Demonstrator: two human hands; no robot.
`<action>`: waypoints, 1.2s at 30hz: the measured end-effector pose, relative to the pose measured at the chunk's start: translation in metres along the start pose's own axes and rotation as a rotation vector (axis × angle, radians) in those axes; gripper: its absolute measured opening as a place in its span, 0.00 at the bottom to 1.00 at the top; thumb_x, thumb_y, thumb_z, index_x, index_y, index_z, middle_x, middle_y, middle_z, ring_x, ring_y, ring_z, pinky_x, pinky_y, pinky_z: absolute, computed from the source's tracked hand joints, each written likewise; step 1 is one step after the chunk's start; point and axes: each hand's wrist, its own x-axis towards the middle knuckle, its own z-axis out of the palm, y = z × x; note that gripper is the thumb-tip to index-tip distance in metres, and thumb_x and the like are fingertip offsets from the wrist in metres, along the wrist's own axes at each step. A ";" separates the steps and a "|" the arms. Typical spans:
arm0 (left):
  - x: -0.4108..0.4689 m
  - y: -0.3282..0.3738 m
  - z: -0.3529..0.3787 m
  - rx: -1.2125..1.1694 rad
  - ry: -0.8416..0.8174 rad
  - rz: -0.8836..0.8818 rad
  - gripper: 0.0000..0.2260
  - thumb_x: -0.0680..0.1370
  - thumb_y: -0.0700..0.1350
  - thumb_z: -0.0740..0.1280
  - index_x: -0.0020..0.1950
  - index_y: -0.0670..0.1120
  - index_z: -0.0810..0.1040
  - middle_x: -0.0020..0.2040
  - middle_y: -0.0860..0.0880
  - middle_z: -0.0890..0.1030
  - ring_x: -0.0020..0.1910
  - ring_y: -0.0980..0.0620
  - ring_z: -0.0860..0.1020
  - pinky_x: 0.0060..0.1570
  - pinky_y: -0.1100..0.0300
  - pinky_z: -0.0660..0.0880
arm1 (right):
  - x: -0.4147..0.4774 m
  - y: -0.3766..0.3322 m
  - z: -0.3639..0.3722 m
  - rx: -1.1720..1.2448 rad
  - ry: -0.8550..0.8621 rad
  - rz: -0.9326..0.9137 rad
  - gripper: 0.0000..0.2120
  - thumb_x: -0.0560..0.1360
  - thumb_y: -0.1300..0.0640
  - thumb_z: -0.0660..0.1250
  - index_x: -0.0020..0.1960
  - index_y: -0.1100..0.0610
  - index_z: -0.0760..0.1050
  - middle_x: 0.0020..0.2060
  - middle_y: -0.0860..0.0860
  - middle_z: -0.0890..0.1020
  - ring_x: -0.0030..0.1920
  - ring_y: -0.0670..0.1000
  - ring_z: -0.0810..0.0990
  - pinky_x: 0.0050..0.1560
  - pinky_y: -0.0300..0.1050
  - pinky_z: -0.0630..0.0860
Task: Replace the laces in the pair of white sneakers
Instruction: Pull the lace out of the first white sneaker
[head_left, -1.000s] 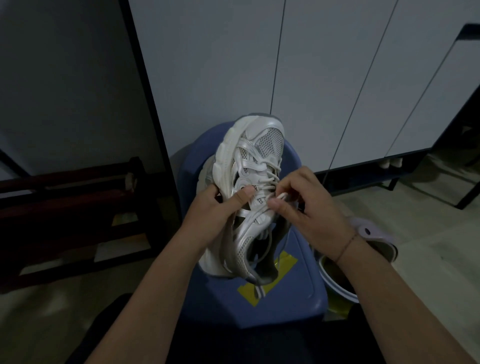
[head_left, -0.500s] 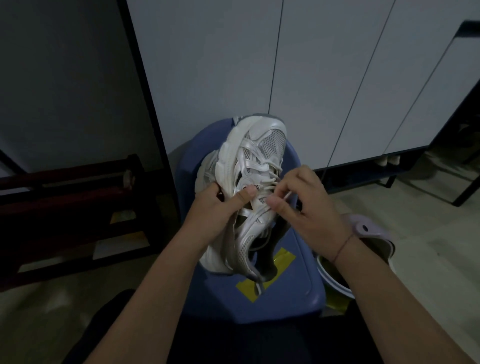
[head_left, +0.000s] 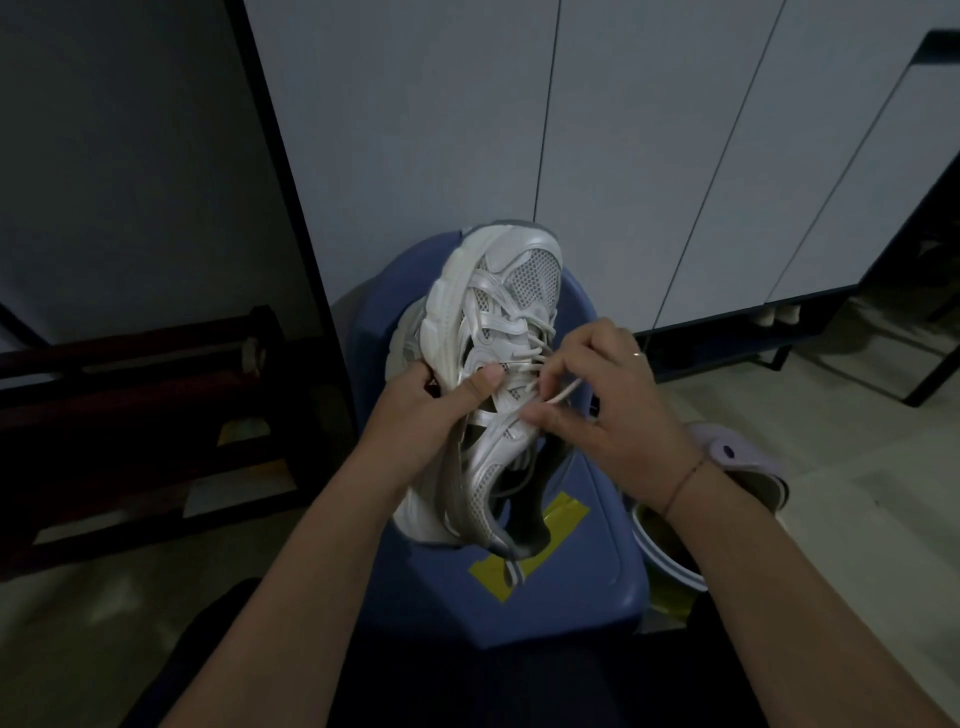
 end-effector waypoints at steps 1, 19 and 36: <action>0.000 0.000 0.001 0.002 0.005 0.004 0.22 0.60 0.62 0.73 0.51 0.56 0.79 0.51 0.57 0.85 0.52 0.57 0.83 0.54 0.59 0.77 | 0.000 0.001 0.000 -0.006 0.010 -0.003 0.12 0.70 0.41 0.66 0.39 0.49 0.72 0.42 0.48 0.71 0.46 0.50 0.70 0.48 0.42 0.68; -0.001 -0.002 0.000 -0.048 -0.007 -0.037 0.16 0.66 0.57 0.75 0.51 0.55 0.80 0.49 0.57 0.85 0.51 0.56 0.83 0.56 0.56 0.78 | -0.001 0.001 -0.001 0.067 0.004 0.053 0.10 0.71 0.41 0.64 0.38 0.45 0.69 0.39 0.42 0.71 0.44 0.46 0.71 0.46 0.36 0.67; 0.001 -0.002 -0.002 -0.071 -0.025 -0.062 0.28 0.59 0.62 0.75 0.56 0.53 0.80 0.52 0.54 0.85 0.53 0.54 0.83 0.60 0.52 0.77 | -0.003 0.003 -0.003 0.137 0.035 0.084 0.07 0.70 0.42 0.66 0.41 0.43 0.70 0.41 0.43 0.72 0.47 0.41 0.71 0.50 0.29 0.66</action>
